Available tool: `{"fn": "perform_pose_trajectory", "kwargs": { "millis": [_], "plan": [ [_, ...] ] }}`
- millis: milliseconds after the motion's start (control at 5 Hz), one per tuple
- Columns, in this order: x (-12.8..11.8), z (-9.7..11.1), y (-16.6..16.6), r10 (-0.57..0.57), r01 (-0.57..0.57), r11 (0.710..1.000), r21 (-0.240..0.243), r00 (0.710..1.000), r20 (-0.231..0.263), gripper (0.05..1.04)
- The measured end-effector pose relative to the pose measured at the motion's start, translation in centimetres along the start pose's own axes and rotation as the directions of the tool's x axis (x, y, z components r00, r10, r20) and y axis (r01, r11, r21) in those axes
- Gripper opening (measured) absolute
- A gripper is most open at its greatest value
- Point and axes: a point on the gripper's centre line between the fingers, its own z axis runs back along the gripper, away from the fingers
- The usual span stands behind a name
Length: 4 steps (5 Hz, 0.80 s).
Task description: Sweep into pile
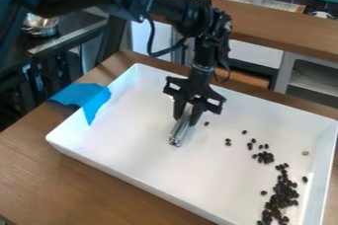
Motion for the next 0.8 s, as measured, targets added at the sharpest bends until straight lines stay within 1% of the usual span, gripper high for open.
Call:
{"fn": "perform_pose_trajectory", "kwargs": {
  "millis": [400,600,800],
  "plan": [
    [-1.1,0.2,-3.4,-0.077,0.078,0.997,-0.010,0.997,0.018,0.351],
    [-1.2,0.3,-3.6,-0.086,0.086,0.996,-0.021,0.996,0.020,0.350],
    [-1.5,0.5,-5.4,-0.160,0.162,0.986,-0.043,0.986,0.034,0.351]
  ]
}}
